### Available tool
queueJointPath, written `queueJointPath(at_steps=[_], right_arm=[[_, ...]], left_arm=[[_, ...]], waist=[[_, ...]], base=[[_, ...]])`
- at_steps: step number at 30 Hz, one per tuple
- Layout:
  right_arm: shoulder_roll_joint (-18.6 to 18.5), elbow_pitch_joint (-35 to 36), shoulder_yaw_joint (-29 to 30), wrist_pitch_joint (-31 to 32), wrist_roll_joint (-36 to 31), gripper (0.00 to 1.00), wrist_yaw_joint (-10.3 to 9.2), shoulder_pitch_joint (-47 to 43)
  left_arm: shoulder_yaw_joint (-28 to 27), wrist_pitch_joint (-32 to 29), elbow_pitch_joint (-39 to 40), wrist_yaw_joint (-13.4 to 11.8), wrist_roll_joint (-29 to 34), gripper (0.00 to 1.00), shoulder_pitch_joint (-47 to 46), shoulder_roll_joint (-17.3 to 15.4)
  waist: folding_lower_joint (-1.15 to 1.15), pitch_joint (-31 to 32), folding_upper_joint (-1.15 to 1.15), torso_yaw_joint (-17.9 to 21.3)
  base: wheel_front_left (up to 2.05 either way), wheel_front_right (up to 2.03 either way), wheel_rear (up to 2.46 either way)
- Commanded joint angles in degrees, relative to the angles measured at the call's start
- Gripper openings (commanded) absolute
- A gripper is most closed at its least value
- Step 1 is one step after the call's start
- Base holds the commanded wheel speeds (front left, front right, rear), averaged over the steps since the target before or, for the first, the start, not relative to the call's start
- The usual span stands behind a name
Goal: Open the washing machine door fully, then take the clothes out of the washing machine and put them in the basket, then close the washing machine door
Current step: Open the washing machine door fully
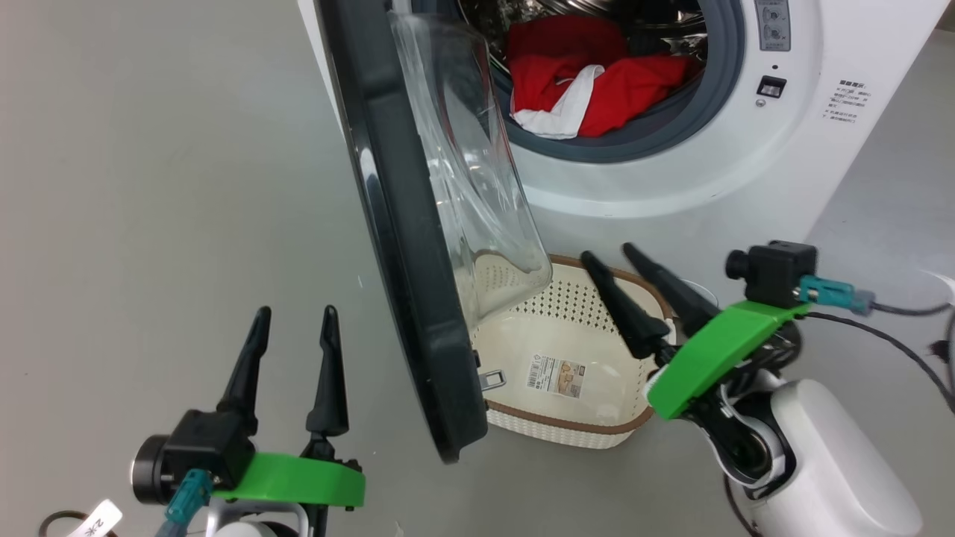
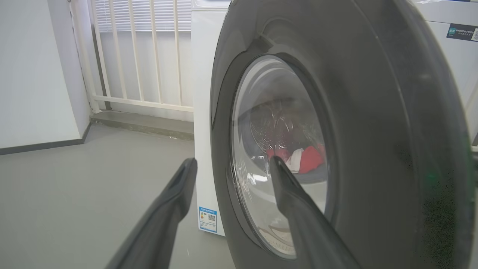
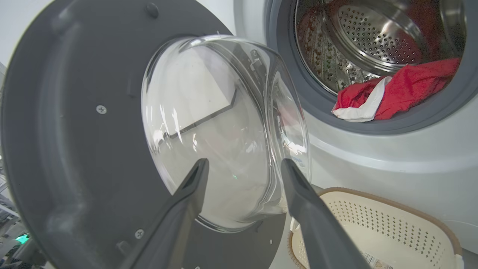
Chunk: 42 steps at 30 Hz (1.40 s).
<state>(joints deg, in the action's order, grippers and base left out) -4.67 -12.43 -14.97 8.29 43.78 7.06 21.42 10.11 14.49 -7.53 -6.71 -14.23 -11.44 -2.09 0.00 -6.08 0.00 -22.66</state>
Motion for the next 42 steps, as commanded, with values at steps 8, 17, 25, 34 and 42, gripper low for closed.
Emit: queueJointPath(at_steps=[8,17,25,34,42], right_arm=[[1.5,5.7,4.8,-8.3,-18.6,1.00,0.43,-5.0],[1.8,7.9,8.9,-16.7,-31.4,1.00,0.43,-11.4],[1.8,8.7,10.4,-20.3,-34.1,1.00,0.43,-15.7],[1.8,9.5,12.2,-22.1,-34.9,1.00,0.43,-18.0],[1.8,9.8,12.0,-22.5,-33.9,1.00,0.43,-19.5]], left_arm=[[-1.9,0.5,2.5,-0.7,0.1,1.00,0.5,-0.8],[-1.8,0.5,3.2,-0.8,0.4,1.00,1.2,-0.8],[-1.5,0.5,3.7,-0.7,0.7,1.00,2.8,-0.8],[-1.3,0.5,3.7,-0.8,0.7,1.00,3.3,-0.8],[-1.7,0.5,3.8,-0.9,0.8,1.00,3.9,-0.8]], waist=[[0.00,0.2,0.00,0.2],[0.00,0.7,0.00,0.1],[0.00,1.0,0.00,0.6],[0.00,0.9,0.00,0.6],[0.00,1.6,0.00,0.8]], base=[[0.00,0.00,0.00],[0.00,0.00,0.00],[0.00,0.00,0.00],[0.00,0.00,0.00],[0.00,0.00,0.00]])
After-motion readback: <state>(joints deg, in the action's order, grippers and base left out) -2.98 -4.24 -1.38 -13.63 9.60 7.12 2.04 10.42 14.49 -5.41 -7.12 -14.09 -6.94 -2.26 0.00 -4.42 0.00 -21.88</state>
